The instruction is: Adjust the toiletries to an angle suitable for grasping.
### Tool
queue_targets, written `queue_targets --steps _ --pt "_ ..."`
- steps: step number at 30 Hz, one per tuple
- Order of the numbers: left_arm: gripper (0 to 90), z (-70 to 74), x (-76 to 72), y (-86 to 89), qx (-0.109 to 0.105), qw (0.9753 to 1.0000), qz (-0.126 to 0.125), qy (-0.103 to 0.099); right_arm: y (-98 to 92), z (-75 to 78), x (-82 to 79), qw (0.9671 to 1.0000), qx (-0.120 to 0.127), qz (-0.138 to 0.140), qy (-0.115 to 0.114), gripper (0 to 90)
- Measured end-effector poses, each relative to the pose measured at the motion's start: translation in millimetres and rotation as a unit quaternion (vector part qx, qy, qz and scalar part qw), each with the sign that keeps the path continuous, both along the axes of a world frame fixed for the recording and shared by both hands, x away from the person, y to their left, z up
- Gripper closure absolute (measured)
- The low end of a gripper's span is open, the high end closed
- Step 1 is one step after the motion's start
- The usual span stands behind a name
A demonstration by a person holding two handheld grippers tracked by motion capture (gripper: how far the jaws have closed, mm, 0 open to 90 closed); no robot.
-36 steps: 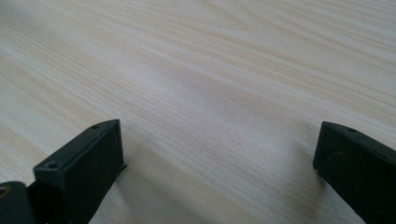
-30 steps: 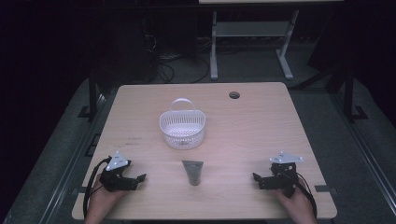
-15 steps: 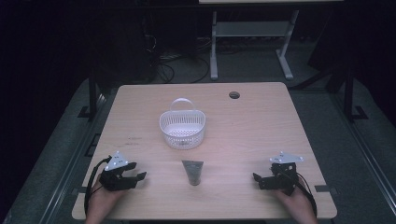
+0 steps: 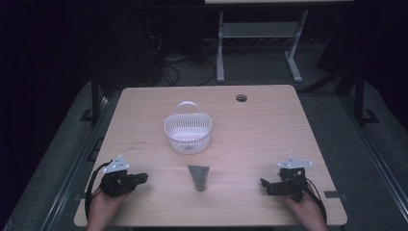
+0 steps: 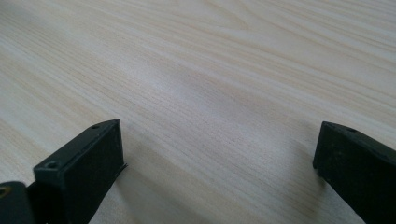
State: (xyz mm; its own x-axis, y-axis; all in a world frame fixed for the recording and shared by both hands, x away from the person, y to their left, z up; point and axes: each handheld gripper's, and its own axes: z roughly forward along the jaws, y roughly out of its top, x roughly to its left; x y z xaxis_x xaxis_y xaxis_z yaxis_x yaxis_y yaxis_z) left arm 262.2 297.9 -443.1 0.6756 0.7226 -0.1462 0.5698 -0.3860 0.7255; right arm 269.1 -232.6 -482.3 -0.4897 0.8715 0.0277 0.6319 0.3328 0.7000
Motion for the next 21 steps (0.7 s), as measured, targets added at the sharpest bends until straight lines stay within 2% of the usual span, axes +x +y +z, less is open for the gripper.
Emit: queue_targets --steps 6,12,14,21 --pt "89.6 10.2 -4.6 -4.8 -0.005 0.9999 -0.010 0.009 0.0 0.0 0.0 1.0000 0.000 0.000 0.000 1.1" --pt "89.6 20.4 -8.9 -12.5 -0.014 0.9996 -0.026 0.003 0.0 0.0 0.0 1.0000 0.000 0.000 0.000 1.1" --pt "89.6 23.2 -9.6 -15.5 -0.024 0.9992 -0.033 0.004 0.0 0.0 0.0 1.0000 0.000 0.000 0.000 1.1" --pt "89.6 32.4 -10.4 -24.7 -0.027 0.9985 -0.048 0.000 0.0 0.0 0.0 1.0000 0.000 0.000 0.000 1.1"
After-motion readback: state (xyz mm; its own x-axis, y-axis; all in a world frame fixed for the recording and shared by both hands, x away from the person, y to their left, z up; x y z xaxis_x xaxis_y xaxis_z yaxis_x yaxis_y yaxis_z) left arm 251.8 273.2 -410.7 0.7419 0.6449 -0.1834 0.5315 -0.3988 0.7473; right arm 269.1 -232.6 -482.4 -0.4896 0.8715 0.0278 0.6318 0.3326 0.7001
